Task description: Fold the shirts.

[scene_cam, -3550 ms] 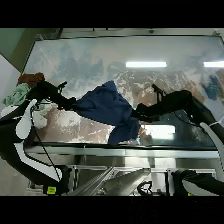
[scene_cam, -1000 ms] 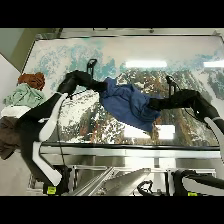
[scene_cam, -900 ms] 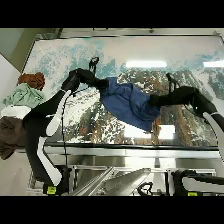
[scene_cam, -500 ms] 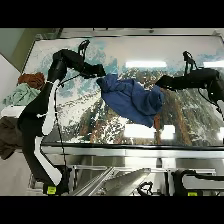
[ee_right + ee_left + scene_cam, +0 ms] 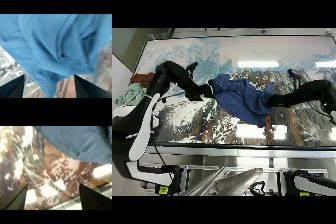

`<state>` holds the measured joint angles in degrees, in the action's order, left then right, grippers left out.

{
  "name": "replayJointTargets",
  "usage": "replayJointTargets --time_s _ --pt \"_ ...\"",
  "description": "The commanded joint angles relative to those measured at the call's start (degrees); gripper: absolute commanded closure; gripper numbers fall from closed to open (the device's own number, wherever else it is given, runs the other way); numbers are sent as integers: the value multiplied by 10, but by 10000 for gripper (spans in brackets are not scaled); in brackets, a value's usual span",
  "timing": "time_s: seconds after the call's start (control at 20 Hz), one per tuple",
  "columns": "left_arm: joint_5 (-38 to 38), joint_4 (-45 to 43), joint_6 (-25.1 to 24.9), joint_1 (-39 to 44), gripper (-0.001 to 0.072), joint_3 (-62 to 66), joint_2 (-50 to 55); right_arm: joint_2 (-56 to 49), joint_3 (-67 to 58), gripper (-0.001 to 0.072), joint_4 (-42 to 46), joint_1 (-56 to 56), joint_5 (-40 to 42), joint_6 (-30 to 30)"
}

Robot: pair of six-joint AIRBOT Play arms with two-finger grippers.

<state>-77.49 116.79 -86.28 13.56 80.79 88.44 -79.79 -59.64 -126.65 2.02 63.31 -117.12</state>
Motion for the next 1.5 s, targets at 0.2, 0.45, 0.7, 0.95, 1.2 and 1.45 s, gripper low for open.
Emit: replayJointTargets --time_s 0.2,0.45,0.7,0.95,1.2,1.45 --pt "198 33 50 146 11 -272 -128 -115 -37 280 0 -80 -76 -1" --pt "297 34 74 207 11 -323 -138 -83 -74 683 -79 -73 -1 -22" --pt "431 35 84 231 11 -326 -134 -62 -304 683 -92 19 -113 65" --pt "426 48 83 238 12 -256 -40 -195 -363 682 -92 71 -158 85" --pt "428 43 80 240 12 -150 57 -291 -363 669 -95 75 -139 96" --pt "372 43 79 208 12 -86 120 -254 -391 176 -95 117 -84 91"
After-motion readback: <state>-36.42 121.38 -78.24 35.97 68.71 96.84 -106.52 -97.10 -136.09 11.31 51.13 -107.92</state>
